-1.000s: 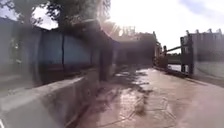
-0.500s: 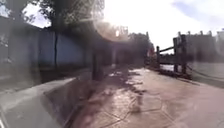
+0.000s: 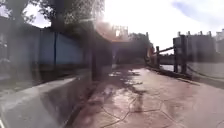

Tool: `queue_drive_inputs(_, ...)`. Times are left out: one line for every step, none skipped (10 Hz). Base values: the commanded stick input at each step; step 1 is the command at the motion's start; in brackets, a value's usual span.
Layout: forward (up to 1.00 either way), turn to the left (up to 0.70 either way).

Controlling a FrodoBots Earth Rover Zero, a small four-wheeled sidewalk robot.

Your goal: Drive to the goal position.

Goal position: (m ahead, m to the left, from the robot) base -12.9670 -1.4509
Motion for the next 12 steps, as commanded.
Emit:
queue_drive_inputs(0.58,-0.19)
queue_drive_inputs(0.70,-0.08)
queue_drive_inputs(0.70,-0.08)
queue_drive_inputs(0.70,-0.08)
queue_drive_inputs(0.70,-0.08)
queue_drive_inputs(0.70,-0.08)
queue_drive_inputs(0.70,-0.08)
queue_drive_inputs(0.70,-0.08)
queue_drive_inputs(0.70,-0.08)
queue_drive_inputs(0.70,-0.08)
queue_drive_inputs(0.70,-0.08)
queue_drive_inputs(0.70,-0.08)
